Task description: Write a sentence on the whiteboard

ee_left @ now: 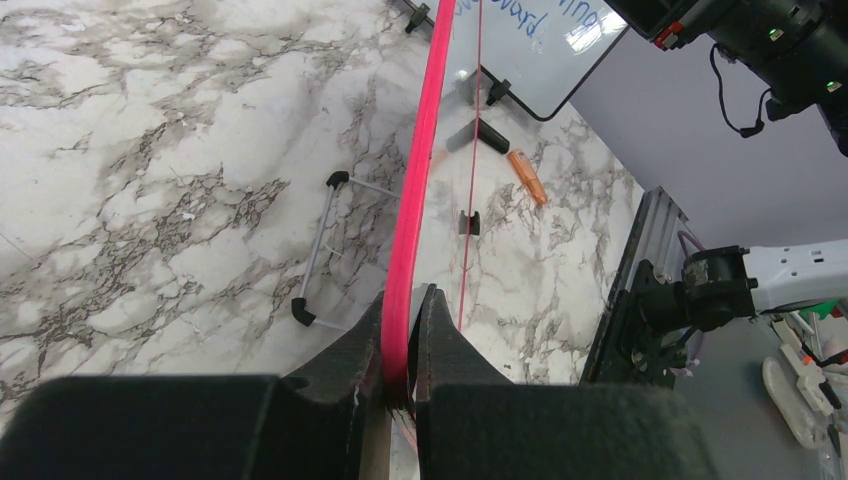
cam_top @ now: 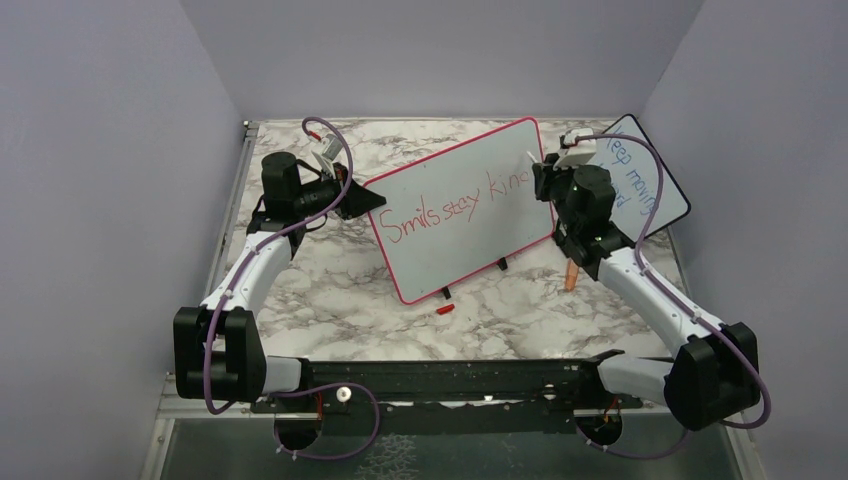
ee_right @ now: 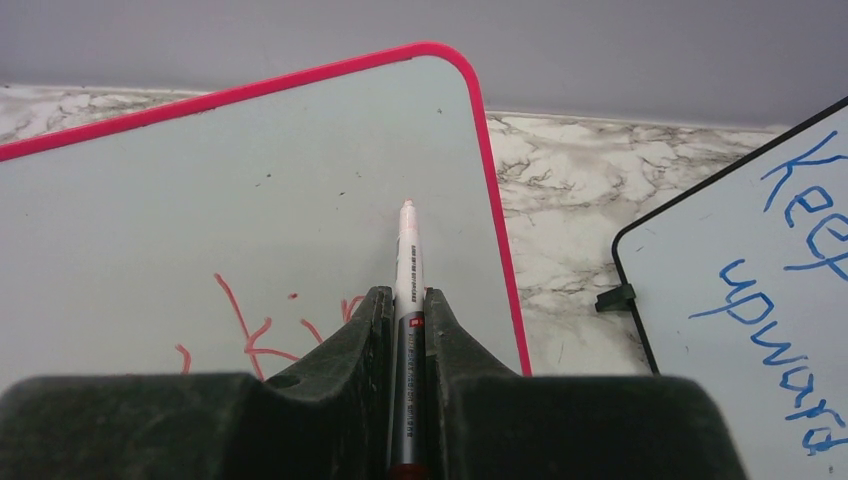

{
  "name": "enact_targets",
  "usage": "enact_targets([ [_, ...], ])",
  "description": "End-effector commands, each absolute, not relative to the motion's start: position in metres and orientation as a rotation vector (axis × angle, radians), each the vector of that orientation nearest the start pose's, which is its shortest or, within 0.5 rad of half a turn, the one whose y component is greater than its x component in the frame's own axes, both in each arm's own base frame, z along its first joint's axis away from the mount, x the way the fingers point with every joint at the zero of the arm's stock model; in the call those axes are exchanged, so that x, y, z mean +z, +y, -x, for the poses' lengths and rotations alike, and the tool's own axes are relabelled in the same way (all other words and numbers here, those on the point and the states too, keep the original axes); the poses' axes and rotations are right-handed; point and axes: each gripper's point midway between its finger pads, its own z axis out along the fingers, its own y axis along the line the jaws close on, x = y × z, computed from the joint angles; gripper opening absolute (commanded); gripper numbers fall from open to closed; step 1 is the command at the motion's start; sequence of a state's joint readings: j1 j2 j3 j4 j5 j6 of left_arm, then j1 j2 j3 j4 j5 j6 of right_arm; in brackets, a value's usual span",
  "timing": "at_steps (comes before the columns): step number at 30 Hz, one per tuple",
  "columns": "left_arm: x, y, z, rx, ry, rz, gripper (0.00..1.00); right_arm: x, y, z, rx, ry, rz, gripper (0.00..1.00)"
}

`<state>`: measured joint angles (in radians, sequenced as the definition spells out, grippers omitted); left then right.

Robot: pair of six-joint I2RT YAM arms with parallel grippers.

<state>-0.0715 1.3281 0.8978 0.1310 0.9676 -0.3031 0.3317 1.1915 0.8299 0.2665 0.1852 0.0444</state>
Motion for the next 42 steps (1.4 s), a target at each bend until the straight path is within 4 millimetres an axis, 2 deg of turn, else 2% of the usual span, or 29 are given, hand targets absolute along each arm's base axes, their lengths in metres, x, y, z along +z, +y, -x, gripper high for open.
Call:
enact_targets([
  [1, 0.19, -0.164, -0.351, -0.984, 1.943, -0.458, 0.0, 0.279, 0.11, -0.411, 0.146, 1.618, 0.115, 0.01],
  [12, 0.189, -0.164, -0.351, -0.986, 1.946, -0.46, 0.0, 0.26, 0.111, -0.414, 0.143, 1.671, 0.128, 0.01],
  [22, 0.189, -0.164, -0.35, -0.986, 1.945, -0.463, 0.0, 0.235, 0.11, -0.404, 0.151, 1.746, 0.131, 0.01],
  [42, 0.19, -0.164, -0.35, -0.986, 1.944, -0.463, 0.0, 0.203, 0.11, -0.386, 0.171, 1.842, 0.14, 0.01],
])
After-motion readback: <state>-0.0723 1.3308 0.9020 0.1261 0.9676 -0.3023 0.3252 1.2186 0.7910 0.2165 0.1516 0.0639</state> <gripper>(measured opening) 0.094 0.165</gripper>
